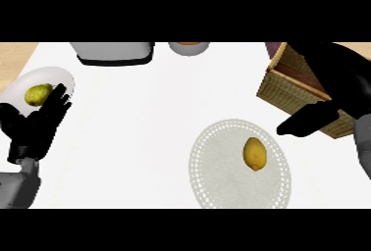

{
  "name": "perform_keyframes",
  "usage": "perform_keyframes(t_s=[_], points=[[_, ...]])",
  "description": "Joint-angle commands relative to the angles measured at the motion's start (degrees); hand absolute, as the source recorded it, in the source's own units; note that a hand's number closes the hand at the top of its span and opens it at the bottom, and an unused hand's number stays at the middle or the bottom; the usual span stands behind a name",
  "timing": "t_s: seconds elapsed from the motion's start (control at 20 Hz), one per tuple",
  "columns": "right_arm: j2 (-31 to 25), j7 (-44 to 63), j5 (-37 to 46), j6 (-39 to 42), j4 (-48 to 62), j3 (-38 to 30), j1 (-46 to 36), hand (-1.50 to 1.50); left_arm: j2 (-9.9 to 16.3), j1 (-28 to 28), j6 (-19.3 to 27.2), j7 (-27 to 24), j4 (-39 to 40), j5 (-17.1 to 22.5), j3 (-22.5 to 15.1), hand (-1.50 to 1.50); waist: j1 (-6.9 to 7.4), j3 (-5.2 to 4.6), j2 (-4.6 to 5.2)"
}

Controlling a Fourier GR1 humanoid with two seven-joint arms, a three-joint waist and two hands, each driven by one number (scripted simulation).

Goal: Pick the lemon from the placemat and place it in the basket

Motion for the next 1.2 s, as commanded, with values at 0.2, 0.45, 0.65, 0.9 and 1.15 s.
perform_keyframes(t_s=[0.2, 0.45, 0.65, 0.9, 1.15], points=[[-5.29, 13.10, -21.91, 16.57, -7.19, -8.41, 2.12, -1.50, -0.28, 1.21, -1.39, -0.02, -1.42, 0.09, 0.68, 0.00, 0.04, 0.20, 0.13], [-9.58, 13.44, -32.96, 16.61, -12.59, -16.53, 7.17, -1.50, -1.30, -2.36, -0.97, 2.37, 0.22, -0.75, 1.17, 0.00, -0.01, 0.22, 0.30], [-6.38, 1.98, -23.55, 11.37, -15.93, -20.21, 19.04, -1.50, -2.53, -0.22, -2.58, -0.42, -0.41, -1.25, 1.62, 0.00, 0.71, 0.28, 0.54], [-1.76, -4.28, -19.26, 11.54, -24.65, -23.68, 31.95, -1.50, -2.65, -0.73, -1.67, 3.03, -2.71, -3.75, 0.77, 0.00, 0.64, 0.29, 0.51], [5.92, -16.78, -3.77, 8.11, -20.90, -18.25, 37.68, -1.50, -4.45, -0.96, -2.99, -1.12, 2.16, -4.13, 2.68, 0.00, 0.98, 0.28, 0.71]])
